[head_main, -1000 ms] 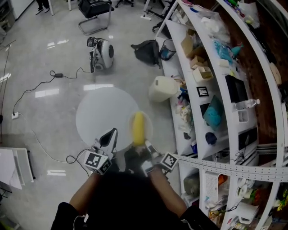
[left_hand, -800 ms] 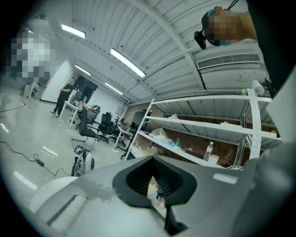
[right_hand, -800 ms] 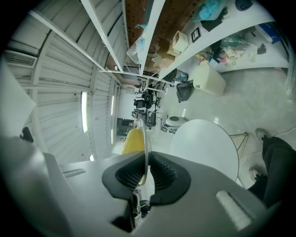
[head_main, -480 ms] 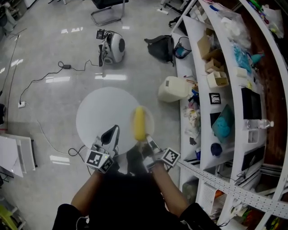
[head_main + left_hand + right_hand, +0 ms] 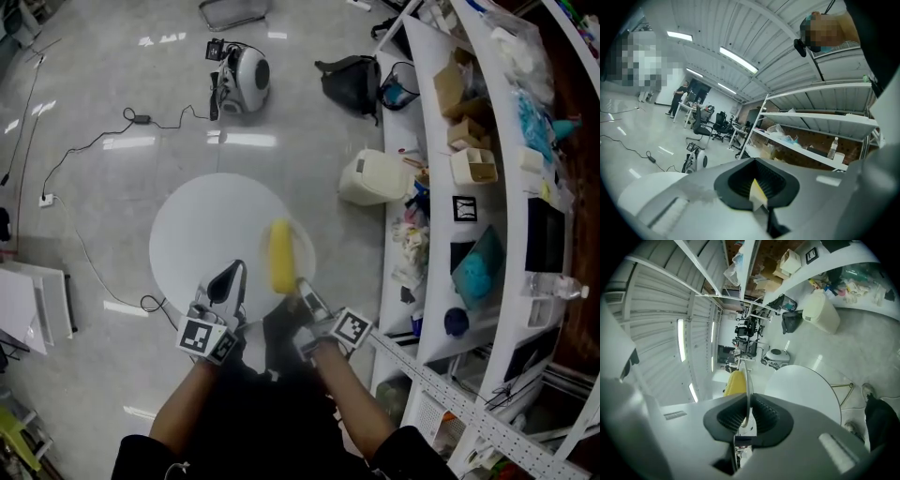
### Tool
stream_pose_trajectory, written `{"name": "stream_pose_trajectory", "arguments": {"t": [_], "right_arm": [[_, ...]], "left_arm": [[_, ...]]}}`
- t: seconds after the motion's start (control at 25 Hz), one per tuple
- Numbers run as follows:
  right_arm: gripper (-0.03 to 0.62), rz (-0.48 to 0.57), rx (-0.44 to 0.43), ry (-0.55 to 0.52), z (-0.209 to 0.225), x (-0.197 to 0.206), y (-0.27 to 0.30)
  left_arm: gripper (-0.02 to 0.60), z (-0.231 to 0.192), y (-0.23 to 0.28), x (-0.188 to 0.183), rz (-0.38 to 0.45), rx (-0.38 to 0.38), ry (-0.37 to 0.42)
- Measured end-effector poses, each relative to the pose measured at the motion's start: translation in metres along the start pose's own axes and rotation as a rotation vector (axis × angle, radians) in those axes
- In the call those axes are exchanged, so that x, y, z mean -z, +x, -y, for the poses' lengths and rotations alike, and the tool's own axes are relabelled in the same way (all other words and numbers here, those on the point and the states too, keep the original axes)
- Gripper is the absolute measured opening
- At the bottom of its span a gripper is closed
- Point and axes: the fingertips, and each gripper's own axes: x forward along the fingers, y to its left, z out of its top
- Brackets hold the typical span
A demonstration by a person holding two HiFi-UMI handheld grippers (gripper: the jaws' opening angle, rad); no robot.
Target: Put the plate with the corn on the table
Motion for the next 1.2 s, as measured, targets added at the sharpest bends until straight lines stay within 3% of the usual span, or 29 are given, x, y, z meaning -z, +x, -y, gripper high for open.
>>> {"name": "stream_pose_trajectory", "arguments": {"t": [0.32,1.2], "right_arm": [[0.037,0.007,-0.011,0.016,0.012,-0.007,0.027],[0.037,0.021,0.006,0.048,0.081,0.007,0.058]], "left_arm": [[0.005,-0.02,0.013,0.016,-0.001,-0.05,0.003],[0.005,-0.042,0.033,0.08,-0.062,-0.092,-0.023]]}}
